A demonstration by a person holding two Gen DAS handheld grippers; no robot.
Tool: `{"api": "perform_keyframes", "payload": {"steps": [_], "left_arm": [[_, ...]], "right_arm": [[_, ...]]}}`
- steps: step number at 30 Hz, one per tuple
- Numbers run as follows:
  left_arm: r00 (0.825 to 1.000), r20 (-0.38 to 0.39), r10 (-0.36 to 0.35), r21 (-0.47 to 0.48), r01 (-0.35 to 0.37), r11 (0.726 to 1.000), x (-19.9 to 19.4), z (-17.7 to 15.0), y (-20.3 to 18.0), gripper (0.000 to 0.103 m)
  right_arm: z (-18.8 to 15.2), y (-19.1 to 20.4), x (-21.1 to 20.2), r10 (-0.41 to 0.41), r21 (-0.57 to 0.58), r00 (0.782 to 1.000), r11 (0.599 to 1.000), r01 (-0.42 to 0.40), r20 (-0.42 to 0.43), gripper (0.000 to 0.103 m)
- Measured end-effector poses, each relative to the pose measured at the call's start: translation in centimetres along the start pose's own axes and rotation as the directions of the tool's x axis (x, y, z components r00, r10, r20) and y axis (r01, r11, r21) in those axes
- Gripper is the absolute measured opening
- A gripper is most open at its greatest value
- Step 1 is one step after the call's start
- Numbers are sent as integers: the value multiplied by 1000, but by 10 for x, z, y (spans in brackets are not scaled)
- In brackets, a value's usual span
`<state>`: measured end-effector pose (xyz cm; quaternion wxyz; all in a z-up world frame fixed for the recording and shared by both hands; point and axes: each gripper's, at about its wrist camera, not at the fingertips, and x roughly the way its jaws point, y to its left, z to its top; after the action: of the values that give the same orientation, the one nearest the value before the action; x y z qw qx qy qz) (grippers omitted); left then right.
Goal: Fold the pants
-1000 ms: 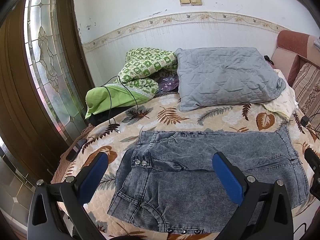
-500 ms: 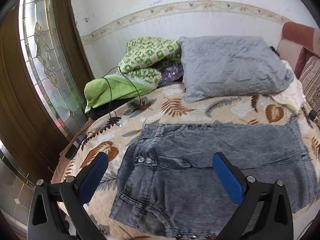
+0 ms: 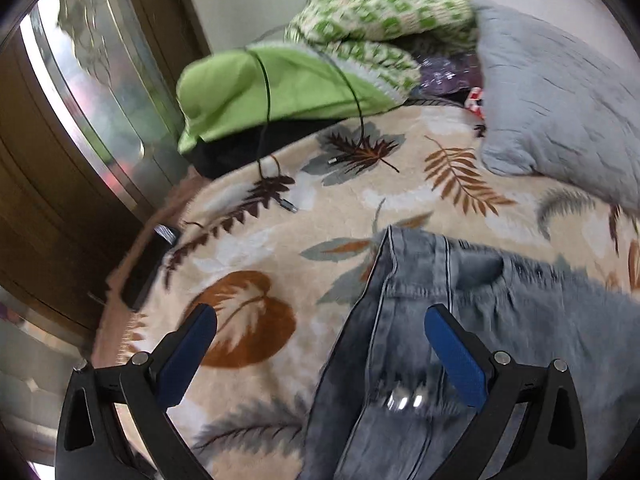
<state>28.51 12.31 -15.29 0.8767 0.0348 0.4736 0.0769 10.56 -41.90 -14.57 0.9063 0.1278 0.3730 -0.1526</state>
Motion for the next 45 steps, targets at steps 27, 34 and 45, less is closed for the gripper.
{"api": "perform_keyframes", "payload": {"steps": [27, 34, 45], "left_arm": [[953, -201, -225, 13, 232, 973, 115, 40, -94, 4], [946, -36, -323, -28, 323, 946, 43, 51, -61, 3], [920, 58, -388, -26, 390, 921, -28, 26, -24, 3]], "right_arm": [[52, -69, 214, 74, 158, 930, 987, -17, -361, 29], [77, -77, 112, 184, 214, 980, 963, -164, -76, 18], [59, -87, 73, 227, 318, 965, 932, -176, -132, 21]]}}
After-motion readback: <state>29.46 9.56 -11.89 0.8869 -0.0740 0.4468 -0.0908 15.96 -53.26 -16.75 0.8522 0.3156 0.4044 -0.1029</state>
